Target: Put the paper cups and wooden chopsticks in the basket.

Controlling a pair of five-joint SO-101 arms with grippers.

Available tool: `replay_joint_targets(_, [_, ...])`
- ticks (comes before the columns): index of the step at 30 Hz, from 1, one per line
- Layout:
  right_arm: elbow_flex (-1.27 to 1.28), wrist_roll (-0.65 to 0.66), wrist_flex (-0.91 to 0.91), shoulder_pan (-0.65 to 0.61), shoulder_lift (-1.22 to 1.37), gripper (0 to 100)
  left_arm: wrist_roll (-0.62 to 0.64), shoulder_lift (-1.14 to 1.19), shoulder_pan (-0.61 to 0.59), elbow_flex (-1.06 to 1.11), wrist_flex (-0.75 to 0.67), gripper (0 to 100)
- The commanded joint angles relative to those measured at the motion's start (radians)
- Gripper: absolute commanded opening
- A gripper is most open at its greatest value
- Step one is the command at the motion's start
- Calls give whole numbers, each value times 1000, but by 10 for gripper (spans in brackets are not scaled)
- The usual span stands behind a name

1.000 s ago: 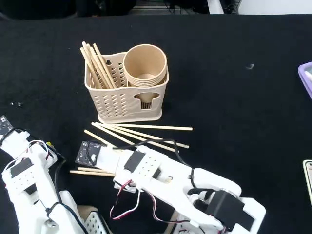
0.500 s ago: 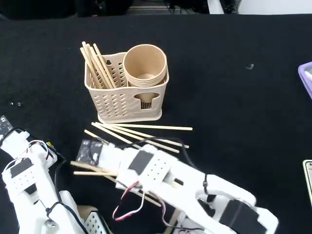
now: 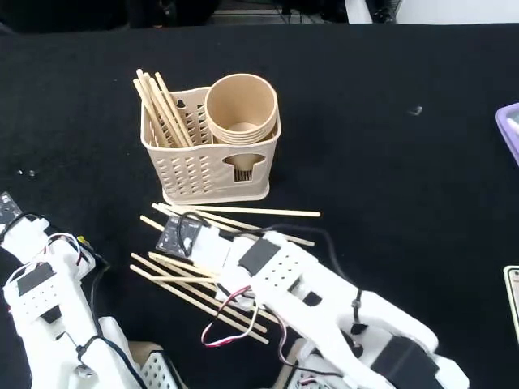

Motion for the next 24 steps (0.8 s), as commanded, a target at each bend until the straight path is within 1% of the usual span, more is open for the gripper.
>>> replay_joint_targets(1, [-4, 3, -41, 15, 25, 121, -2, -14, 10, -22, -20, 205])
replay_joint_targets(4, [-13, 5, -58, 15, 30, 98, -2, -14, 10, -22, -20, 205])
replay_joint_targets(8, [-48, 3, -58, 15, 33, 8, -2, -14, 10, -22, -20, 205])
replay_joint_targets(17, [-70, 3, -58, 15, 36, 13, -2, -14, 10, -22, -20, 205])
replay_joint_targets(19, [-70, 3, -55, 15, 38, 42, -2, -14, 10, -22, -20, 205])
replay_joint_targets(23, [-64, 2, -60, 15, 38, 184, -2, -14, 10, -24, -20, 205])
replay_joint_targets(24, [-64, 2, -60, 15, 38, 202, -2, -14, 10, -24, -20, 205])
